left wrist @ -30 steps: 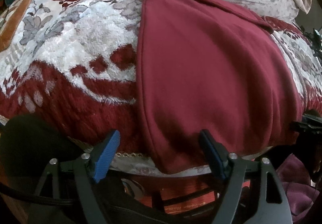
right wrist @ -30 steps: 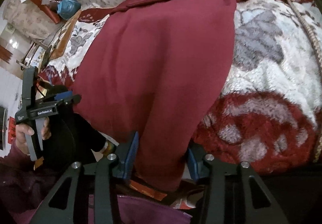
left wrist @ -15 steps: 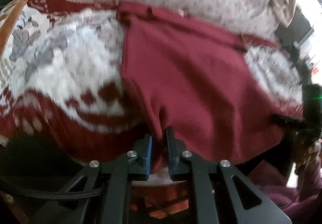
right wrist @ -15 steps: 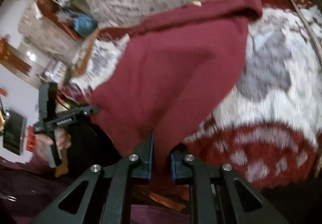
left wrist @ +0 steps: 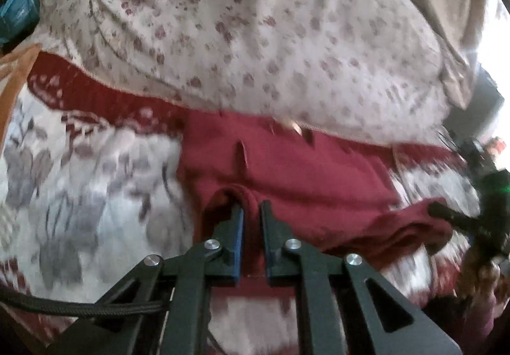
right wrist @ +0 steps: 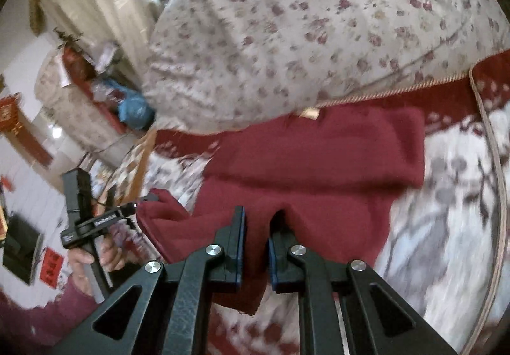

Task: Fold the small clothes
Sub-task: 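Grasp the sweatshirt hem with the left gripper while the right gripper grasps it too, then fold the hem up toward the collar with both grippers and open them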

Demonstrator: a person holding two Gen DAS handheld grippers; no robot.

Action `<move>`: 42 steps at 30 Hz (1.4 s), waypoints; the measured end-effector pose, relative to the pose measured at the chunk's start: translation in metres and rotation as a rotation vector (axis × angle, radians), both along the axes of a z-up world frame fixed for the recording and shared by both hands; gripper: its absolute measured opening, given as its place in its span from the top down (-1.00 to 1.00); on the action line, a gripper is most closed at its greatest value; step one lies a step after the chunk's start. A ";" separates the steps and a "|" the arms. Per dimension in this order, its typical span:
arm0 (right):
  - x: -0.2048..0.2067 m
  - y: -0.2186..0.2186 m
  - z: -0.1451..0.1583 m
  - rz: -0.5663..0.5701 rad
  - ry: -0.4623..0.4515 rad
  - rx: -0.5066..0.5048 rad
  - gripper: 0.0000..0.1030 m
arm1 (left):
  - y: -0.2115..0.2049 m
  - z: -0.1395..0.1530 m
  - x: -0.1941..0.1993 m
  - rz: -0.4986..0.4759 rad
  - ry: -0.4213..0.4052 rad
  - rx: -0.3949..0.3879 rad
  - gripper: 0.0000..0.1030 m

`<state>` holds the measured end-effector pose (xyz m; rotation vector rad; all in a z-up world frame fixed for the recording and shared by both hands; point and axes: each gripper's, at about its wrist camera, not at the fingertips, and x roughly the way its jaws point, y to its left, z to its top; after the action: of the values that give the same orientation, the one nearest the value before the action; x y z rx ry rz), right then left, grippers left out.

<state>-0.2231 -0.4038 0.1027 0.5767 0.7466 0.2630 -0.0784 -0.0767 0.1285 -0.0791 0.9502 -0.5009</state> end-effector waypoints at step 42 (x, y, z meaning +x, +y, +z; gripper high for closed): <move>0.134 -0.087 -0.069 -0.382 0.141 -0.228 -0.28 | -0.034 -0.077 0.136 0.150 0.029 0.210 -0.47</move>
<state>-0.0889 -0.4910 0.0337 0.5126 0.7735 -0.2162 0.0574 -0.1104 0.0511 0.0325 1.0125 -0.2607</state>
